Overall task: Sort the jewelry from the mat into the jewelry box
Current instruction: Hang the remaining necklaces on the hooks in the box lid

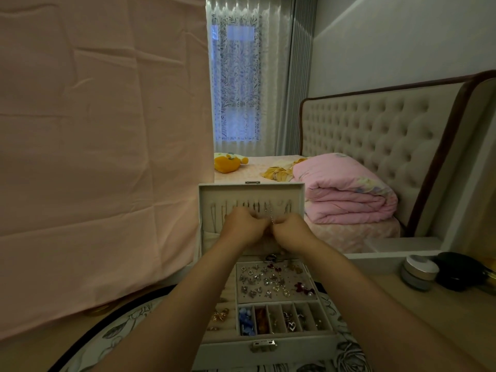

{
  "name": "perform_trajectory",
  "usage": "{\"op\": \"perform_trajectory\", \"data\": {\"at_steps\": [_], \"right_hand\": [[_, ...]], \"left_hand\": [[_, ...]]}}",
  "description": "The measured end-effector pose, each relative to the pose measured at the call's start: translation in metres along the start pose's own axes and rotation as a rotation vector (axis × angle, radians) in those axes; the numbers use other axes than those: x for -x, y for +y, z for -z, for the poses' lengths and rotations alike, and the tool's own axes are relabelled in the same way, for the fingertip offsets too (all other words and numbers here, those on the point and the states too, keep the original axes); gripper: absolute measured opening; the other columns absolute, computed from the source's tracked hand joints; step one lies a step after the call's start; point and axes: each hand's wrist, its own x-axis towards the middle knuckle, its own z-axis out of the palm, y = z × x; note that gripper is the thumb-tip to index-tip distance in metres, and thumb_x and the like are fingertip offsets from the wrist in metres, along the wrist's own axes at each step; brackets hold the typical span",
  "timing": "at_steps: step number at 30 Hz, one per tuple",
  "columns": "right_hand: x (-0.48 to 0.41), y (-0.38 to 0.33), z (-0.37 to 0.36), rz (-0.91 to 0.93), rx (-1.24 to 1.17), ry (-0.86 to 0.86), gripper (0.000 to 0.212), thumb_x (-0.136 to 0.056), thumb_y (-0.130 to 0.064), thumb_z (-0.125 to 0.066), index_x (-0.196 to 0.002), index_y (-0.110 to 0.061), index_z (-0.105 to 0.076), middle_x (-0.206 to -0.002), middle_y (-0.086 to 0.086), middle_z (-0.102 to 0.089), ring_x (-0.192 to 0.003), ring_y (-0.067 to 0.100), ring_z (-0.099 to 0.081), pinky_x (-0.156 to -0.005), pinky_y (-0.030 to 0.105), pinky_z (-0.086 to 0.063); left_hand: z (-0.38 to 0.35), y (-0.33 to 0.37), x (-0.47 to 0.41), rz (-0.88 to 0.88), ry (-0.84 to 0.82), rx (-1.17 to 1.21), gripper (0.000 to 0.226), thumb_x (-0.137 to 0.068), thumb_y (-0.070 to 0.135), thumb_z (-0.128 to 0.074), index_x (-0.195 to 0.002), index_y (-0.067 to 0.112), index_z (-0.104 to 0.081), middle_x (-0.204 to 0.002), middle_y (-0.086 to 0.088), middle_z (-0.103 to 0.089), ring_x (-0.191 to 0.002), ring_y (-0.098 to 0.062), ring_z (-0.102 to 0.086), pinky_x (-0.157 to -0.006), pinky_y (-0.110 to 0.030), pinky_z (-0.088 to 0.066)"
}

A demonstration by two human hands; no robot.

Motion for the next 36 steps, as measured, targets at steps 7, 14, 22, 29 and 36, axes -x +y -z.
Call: {"op": "perform_trajectory", "data": {"at_steps": [7, 14, 22, 29, 36], "right_hand": [[0.016, 0.003, 0.005, -0.082, -0.117, -0.209, 0.014, -0.089, -0.018, -0.068, -0.085, -0.004, -0.064, -0.064, 0.007, -0.054, -0.054, 0.017, -0.048, -0.050, 0.026, -0.041], [0.009, -0.002, 0.022, 0.176, 0.248, -0.082, 0.020, -0.088, -0.033, -0.075, -0.088, -0.014, -0.079, -0.085, 0.005, -0.074, -0.082, 0.020, -0.067, -0.077, 0.035, -0.055], [0.009, -0.012, 0.035, 0.209, 0.073, -0.001, 0.023, -0.088, -0.020, -0.071, -0.076, -0.001, -0.073, -0.060, 0.011, -0.064, -0.043, 0.013, -0.051, -0.048, 0.024, -0.040], [0.014, 0.015, 0.032, 0.061, 0.133, -0.179, 0.021, -0.092, -0.017, -0.063, -0.101, 0.000, -0.072, -0.074, 0.013, -0.069, -0.055, 0.019, -0.058, -0.051, 0.028, -0.047], [0.017, 0.024, 0.005, 0.142, 0.155, -0.164, 0.023, -0.089, -0.024, -0.074, -0.066, -0.023, -0.070, -0.062, -0.006, -0.067, -0.052, 0.003, -0.055, -0.054, 0.020, -0.043]], "left_hand": [[0.018, -0.007, 0.020, -0.058, -0.149, 0.063, 0.028, -0.095, 0.016, -0.055, -0.117, 0.024, -0.072, -0.110, 0.003, -0.068, -0.094, -0.019, -0.065, -0.069, -0.031, -0.057], [0.004, -0.025, 0.026, -0.040, -0.172, 0.180, 0.024, -0.098, 0.019, -0.058, -0.121, 0.017, -0.064, -0.103, 0.005, -0.066, -0.080, -0.019, -0.065, -0.077, -0.038, -0.059], [-0.012, -0.016, 0.029, -0.039, -0.266, 0.285, 0.024, -0.096, 0.031, -0.061, -0.103, 0.010, -0.071, -0.079, -0.016, -0.067, -0.056, -0.008, -0.057, -0.049, -0.016, -0.043], [-0.008, -0.021, 0.022, -0.126, -0.202, 0.088, 0.017, -0.096, 0.031, -0.061, -0.095, 0.020, -0.074, -0.087, 0.001, -0.071, -0.077, -0.013, -0.063, -0.071, -0.028, -0.052], [0.002, -0.020, 0.014, -0.213, -0.122, 0.043, 0.014, -0.093, 0.028, -0.065, -0.097, 0.023, -0.077, -0.090, 0.010, -0.073, -0.093, -0.009, -0.066, -0.088, -0.033, -0.054]]}}
